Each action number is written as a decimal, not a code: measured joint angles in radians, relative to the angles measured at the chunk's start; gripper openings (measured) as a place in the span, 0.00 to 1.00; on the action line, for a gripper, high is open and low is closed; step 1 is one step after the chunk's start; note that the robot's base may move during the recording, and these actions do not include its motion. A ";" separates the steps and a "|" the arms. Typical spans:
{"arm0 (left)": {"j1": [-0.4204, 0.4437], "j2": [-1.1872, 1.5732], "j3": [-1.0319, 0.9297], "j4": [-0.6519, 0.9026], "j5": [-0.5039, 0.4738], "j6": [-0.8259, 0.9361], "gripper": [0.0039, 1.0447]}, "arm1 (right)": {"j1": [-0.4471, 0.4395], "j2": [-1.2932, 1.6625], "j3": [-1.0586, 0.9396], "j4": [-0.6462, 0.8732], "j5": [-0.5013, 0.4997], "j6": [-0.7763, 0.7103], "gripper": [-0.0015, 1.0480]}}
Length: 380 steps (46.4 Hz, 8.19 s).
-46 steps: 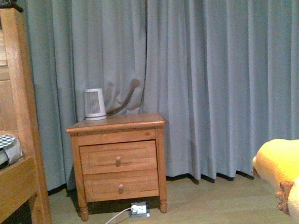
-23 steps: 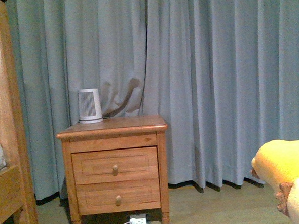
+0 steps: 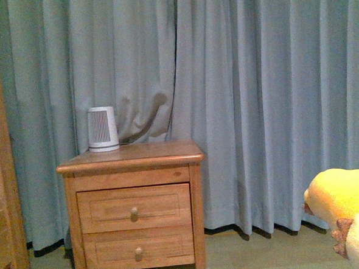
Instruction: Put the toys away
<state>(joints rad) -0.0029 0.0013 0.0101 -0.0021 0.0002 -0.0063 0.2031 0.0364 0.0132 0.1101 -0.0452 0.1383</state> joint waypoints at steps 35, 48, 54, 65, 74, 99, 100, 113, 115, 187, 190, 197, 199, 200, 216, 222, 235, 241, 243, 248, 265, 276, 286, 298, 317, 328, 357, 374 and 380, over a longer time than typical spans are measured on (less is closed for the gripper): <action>0.000 0.000 0.000 0.000 0.000 0.001 0.94 | 0.000 0.001 0.000 0.000 0.003 0.000 0.07; 0.000 0.000 0.000 0.000 -0.003 0.001 0.94 | 0.000 0.001 0.000 0.000 0.000 0.000 0.07; 0.000 0.000 0.000 0.000 -0.002 0.002 0.94 | 0.000 0.001 0.000 0.000 0.001 0.000 0.07; 0.000 0.000 0.000 0.000 -0.003 0.002 0.94 | 0.000 0.001 0.000 0.000 0.000 0.000 0.07; 0.000 0.000 0.000 0.000 -0.003 0.002 0.94 | 0.000 0.001 0.000 0.000 0.000 0.000 0.07; 0.000 0.001 0.000 0.000 0.000 0.002 0.94 | 0.000 0.001 0.000 0.000 0.000 0.000 0.07; 0.000 0.001 0.000 0.000 -0.002 0.002 0.94 | 0.000 0.001 0.000 0.000 0.000 0.000 0.07; 0.000 0.002 0.000 0.000 0.000 0.002 0.94 | -0.002 0.000 0.000 0.000 0.000 0.000 0.07; 0.000 0.002 0.000 0.000 0.000 0.002 0.94 | -0.002 0.000 0.000 0.000 -0.003 0.000 0.07; 0.001 0.001 0.000 0.000 0.000 0.002 0.94 | 0.000 0.000 0.000 0.000 0.000 0.000 0.07; 0.001 0.000 0.000 0.000 0.000 0.002 0.94 | 0.000 0.001 0.000 0.000 0.000 0.000 0.07; 0.001 0.001 0.000 0.000 0.000 0.002 0.94 | 0.000 0.000 0.000 0.000 0.000 0.000 0.07; 0.001 0.000 0.000 0.000 0.000 0.002 0.94 | 0.000 0.000 0.000 0.000 0.000 0.000 0.07; 0.001 0.000 0.000 0.000 0.000 0.002 0.94 | 0.000 0.000 0.000 0.000 0.000 0.000 0.07; 0.001 0.000 0.000 0.000 0.000 0.002 0.94 | 0.000 0.000 0.000 0.000 0.000 0.000 0.07; 0.001 0.000 0.000 0.000 0.000 0.002 0.94 | 0.000 0.000 0.000 0.000 0.000 0.000 0.07; 0.001 0.000 0.000 0.000 0.000 0.002 0.94 | 0.000 0.000 0.000 0.000 0.000 0.000 0.07; 0.001 0.000 0.000 0.000 0.000 0.002 0.94 | 0.000 0.000 0.000 0.000 0.000 0.000 0.07; 0.001 0.000 0.000 0.000 0.000 0.002 0.94 | 0.000 0.000 0.000 0.000 0.000 0.000 0.07; 0.001 0.000 0.000 0.000 0.000 0.002 0.94 | 0.000 0.001 0.000 0.000 0.000 0.000 0.07; 0.001 0.000 0.000 0.000 0.000 0.002 0.94 | 0.000 0.001 0.000 0.000 0.000 0.000 0.07; 0.001 0.000 0.000 0.000 0.000 0.002 0.94 | 0.111 0.170 0.130 0.035 0.090 -0.083 0.07; 0.001 0.000 0.000 0.000 0.000 0.002 0.94 | 0.237 0.349 0.438 0.102 0.109 -0.180 0.07; 0.001 0.000 0.000 0.000 0.000 0.002 0.94 | 0.224 0.525 0.771 0.064 0.055 -0.294 0.07; 0.001 0.000 0.000 0.000 0.000 0.002 0.94 | -0.003 0.814 1.149 0.103 -0.084 -0.169 0.07; 0.001 0.000 0.000 0.000 0.000 0.002 0.94 | -0.044 1.057 1.351 0.116 -0.058 -0.095 0.07; 0.001 0.000 0.000 0.000 0.000 0.002 0.94 | -0.043 1.578 1.868 -0.060 -0.047 0.255 0.07; 0.001 0.000 0.000 0.000 0.000 0.002 0.94 | 0.078 1.719 2.065 -0.212 -0.161 0.454 0.07; 0.001 0.000 0.000 0.000 0.000 0.002 0.94 | 0.121 1.744 2.132 -0.251 -0.177 0.471 0.07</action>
<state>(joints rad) -0.0017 0.0017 0.0101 -0.0021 0.0002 -0.0040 0.3237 1.7802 2.1448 -0.1406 -0.2226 0.6094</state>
